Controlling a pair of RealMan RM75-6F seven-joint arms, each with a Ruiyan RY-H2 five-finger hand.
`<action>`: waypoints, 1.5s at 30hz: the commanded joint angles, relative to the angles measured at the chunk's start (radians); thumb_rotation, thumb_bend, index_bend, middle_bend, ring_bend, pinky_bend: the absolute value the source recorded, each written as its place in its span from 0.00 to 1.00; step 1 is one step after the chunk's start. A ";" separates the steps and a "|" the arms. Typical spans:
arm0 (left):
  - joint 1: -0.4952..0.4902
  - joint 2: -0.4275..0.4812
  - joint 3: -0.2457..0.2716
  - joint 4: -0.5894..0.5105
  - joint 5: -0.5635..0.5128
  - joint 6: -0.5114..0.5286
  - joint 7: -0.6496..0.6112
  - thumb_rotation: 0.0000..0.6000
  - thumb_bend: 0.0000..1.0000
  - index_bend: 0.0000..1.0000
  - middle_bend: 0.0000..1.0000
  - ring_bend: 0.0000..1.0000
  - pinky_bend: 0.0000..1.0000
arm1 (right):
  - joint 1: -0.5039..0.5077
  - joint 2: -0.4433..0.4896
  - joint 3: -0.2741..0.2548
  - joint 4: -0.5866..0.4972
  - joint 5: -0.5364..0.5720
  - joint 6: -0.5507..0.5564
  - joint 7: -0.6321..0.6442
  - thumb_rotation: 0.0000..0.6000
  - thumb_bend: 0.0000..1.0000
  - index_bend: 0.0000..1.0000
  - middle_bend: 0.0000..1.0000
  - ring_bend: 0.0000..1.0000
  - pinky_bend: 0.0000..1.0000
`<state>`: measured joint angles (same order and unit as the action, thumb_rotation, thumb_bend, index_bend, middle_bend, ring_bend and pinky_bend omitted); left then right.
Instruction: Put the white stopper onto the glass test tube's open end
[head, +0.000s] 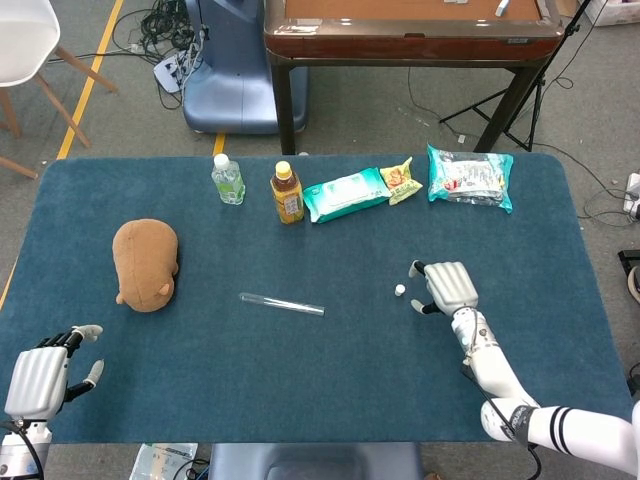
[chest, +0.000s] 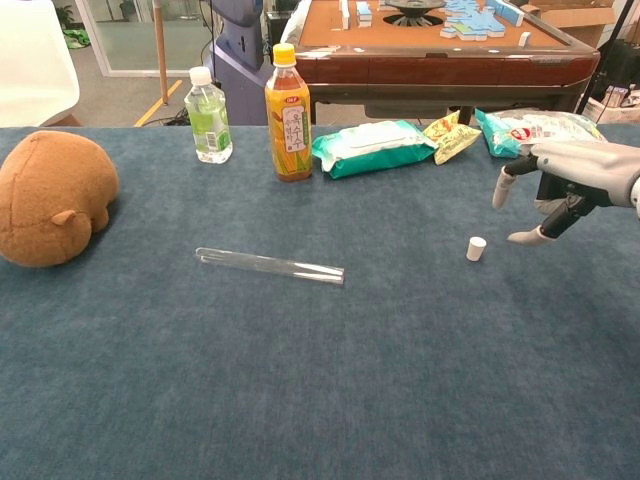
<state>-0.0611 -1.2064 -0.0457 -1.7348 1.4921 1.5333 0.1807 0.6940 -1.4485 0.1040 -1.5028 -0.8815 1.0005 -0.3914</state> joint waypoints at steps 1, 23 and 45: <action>0.001 0.000 0.001 0.000 -0.002 -0.001 0.001 1.00 0.29 0.35 0.40 0.42 0.42 | 0.014 -0.022 0.014 0.028 0.027 -0.027 -0.017 1.00 0.23 0.38 1.00 1.00 1.00; 0.005 -0.001 0.002 0.003 -0.004 0.002 0.000 1.00 0.29 0.35 0.40 0.42 0.42 | 0.077 -0.113 0.040 0.156 0.151 -0.123 -0.096 1.00 0.29 0.43 1.00 1.00 1.00; 0.002 -0.002 -0.005 0.007 -0.010 -0.002 -0.003 1.00 0.29 0.35 0.40 0.42 0.42 | 0.091 -0.146 0.048 0.197 0.159 -0.140 -0.093 1.00 0.30 0.47 1.00 1.00 1.00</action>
<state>-0.0590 -1.2082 -0.0503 -1.7282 1.4817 1.5312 0.1772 0.7847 -1.5937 0.1515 -1.3059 -0.7216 0.8603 -0.4848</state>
